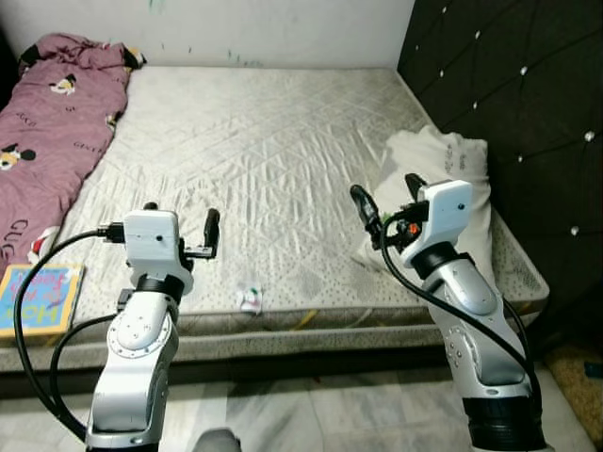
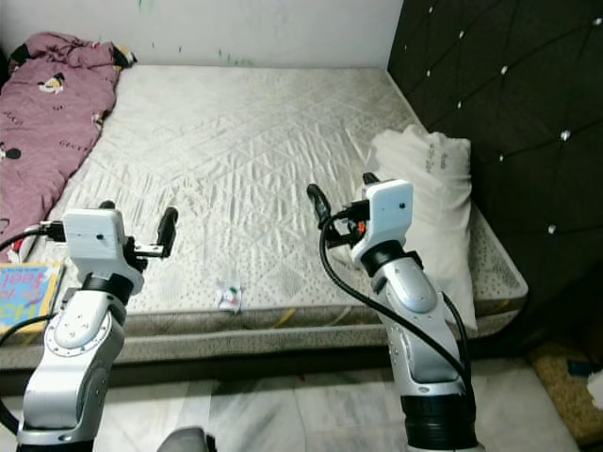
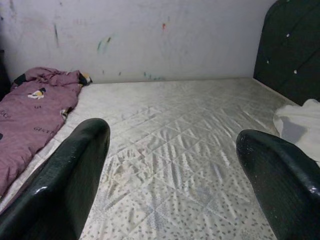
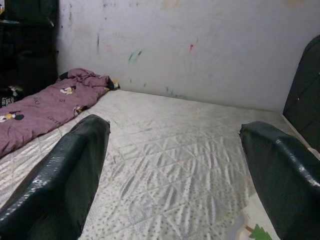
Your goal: Clean up the room
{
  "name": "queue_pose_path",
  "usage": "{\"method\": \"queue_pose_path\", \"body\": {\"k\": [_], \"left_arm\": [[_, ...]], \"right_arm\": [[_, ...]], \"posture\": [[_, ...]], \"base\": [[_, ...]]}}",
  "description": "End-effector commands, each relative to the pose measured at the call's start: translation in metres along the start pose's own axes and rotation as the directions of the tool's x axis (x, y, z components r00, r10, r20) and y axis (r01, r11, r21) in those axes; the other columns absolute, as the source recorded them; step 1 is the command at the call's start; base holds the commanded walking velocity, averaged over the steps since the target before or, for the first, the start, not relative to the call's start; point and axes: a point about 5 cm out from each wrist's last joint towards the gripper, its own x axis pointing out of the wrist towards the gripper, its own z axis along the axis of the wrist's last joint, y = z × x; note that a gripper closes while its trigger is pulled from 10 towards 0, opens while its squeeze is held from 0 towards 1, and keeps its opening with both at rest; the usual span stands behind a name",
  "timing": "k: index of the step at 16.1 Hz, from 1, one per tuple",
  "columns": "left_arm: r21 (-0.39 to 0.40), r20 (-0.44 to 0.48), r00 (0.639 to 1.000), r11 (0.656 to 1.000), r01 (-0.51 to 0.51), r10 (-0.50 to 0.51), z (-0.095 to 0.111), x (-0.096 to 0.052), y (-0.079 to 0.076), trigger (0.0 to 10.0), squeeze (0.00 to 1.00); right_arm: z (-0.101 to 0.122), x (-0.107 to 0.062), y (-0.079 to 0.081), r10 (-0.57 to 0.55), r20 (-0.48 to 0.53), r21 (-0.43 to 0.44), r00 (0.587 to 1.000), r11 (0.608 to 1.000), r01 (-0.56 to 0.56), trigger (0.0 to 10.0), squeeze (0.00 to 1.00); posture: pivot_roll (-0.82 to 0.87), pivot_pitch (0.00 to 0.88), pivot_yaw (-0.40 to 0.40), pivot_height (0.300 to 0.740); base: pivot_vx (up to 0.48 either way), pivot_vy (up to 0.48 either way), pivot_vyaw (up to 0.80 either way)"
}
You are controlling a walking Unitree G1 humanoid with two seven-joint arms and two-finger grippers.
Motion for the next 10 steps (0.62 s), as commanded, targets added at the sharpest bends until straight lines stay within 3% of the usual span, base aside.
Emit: {"method": "queue_pose_path", "body": {"k": [1,10], "left_arm": [[0.003,0.02,1.0,1.0,0.006,-0.006,0.0038,0.0003,0.0002,10.0,0.0],[0.004,0.023,1.0,1.0,0.015,-0.015,0.0037,0.0009,-0.0006,10.0,0.0]], "right_arm": [[0.0016,0.001,0.0001,0.006,0.007,-0.003,1.0,1.0,-0.006,10.0,0.0],[0.0008,0.0004,-0.0003,0.004,0.005,-0.006,1.0,1.0,-0.004,10.0,0.0]], "posture": [[0.04,0.0,-0.067,0.74],[0.03,0.0,-0.066,0.74]], "base": [[0.289,0.0,0.0],[0.332,0.0,0.0]]}}
